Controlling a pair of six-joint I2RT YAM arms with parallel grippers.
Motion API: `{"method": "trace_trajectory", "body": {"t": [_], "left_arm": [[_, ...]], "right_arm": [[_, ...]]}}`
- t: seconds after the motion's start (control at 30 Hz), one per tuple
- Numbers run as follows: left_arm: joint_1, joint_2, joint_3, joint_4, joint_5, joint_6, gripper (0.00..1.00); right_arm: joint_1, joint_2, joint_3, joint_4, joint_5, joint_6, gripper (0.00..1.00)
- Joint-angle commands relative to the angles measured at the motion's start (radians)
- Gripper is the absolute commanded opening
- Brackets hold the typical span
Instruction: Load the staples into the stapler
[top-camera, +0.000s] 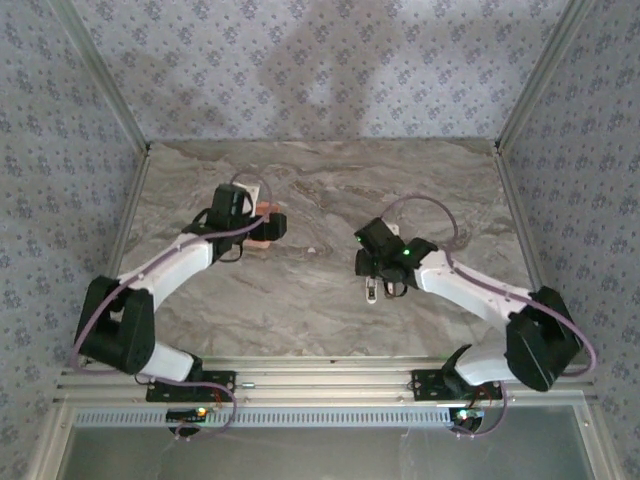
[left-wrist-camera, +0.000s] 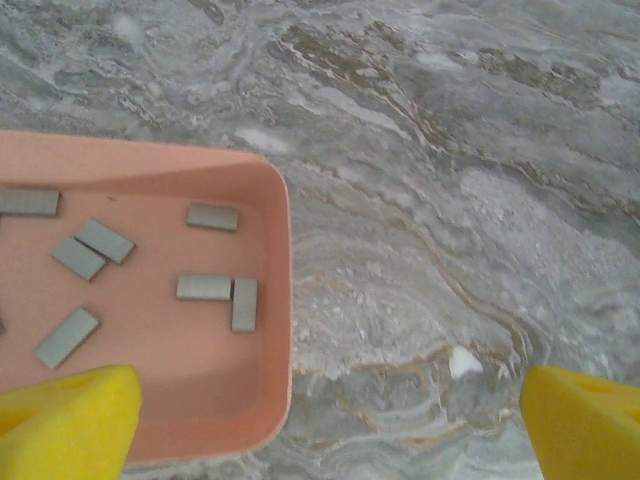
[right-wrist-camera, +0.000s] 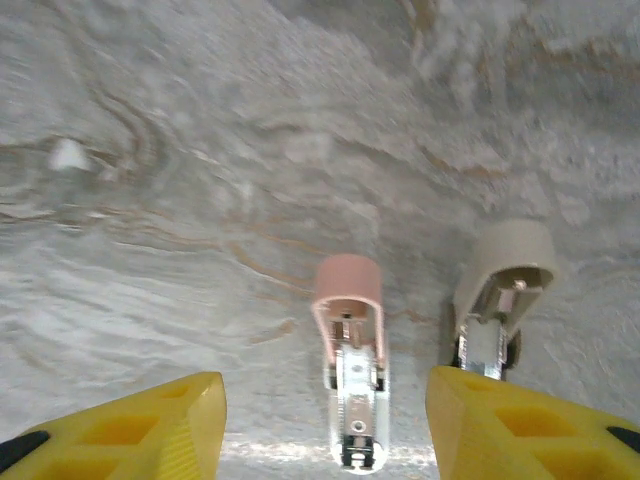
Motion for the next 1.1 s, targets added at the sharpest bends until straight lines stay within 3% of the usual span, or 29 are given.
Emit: {"method": "trace_trajectory", "body": {"t": [0.0,0.2,0.37,0.83,1.07], "left_arm": [[0.018,0.104,0.136,-0.189,0.029,0.01,0.94],[0.018,0.355,0.393,-0.379,0.048,0.049,0.9],[0.008,0.458,0.472,-0.435,0.066,0.062,0.87],[-0.118,0.527,0.519,-0.433,0.142,0.01,0.82],[-0.208,0.53,0.53,-0.339,0.191,-0.098,0.81]], "right_arm": [[-0.013,-0.011,0.022,0.046,-0.062,-0.097,0.56],[-0.039,0.01,0.022,0.096,-0.136,-0.165,0.56],[-0.072,-0.001,-0.009,0.15,-0.189,-0.178,0.56],[-0.129,-0.032,-0.083,0.199,-0.231,-0.198,0.55],[-0.132,-0.055,-0.103,0.193,-0.22,-0.18,0.55]]}}
